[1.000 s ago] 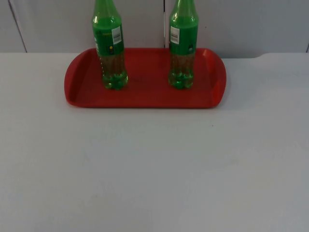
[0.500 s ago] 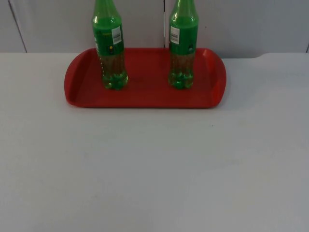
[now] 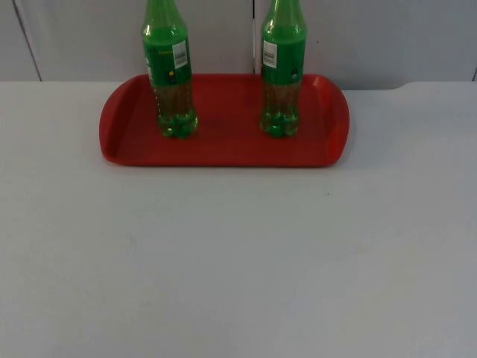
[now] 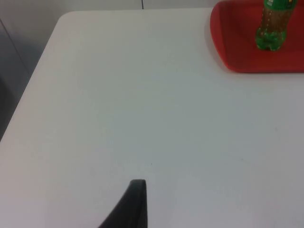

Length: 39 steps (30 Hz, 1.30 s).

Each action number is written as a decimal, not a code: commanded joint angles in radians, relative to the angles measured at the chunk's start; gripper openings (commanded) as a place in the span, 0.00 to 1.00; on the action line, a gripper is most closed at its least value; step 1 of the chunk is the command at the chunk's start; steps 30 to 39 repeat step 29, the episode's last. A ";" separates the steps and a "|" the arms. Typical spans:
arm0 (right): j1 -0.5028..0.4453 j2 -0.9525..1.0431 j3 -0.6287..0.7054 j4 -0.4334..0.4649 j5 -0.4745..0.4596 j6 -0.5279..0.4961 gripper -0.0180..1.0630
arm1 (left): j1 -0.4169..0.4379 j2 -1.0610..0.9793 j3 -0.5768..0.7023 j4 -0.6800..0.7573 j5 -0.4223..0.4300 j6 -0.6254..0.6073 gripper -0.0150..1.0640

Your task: Place the bottle upright on the tray.

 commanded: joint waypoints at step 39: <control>-0.361 -0.004 0.001 0.002 -0.005 0.000 0.99 | 0.003 -0.004 0.005 0.011 0.000 0.003 0.99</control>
